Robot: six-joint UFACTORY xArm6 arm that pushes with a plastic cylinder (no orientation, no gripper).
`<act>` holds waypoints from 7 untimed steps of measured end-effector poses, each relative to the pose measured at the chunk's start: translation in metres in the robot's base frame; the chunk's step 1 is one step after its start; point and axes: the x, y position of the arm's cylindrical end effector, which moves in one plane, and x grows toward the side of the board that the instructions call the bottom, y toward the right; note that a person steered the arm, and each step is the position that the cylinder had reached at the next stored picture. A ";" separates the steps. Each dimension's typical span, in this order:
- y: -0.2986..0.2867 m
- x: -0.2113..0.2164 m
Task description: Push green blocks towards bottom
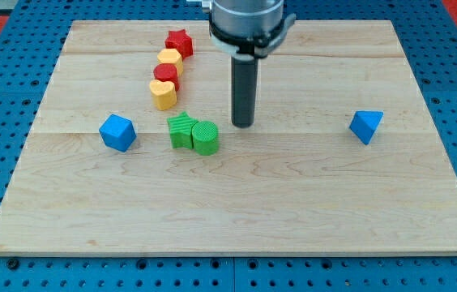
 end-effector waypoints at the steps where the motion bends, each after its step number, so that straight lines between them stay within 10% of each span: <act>1: -0.086 0.008; 5: -0.089 0.096; 7: -0.081 0.022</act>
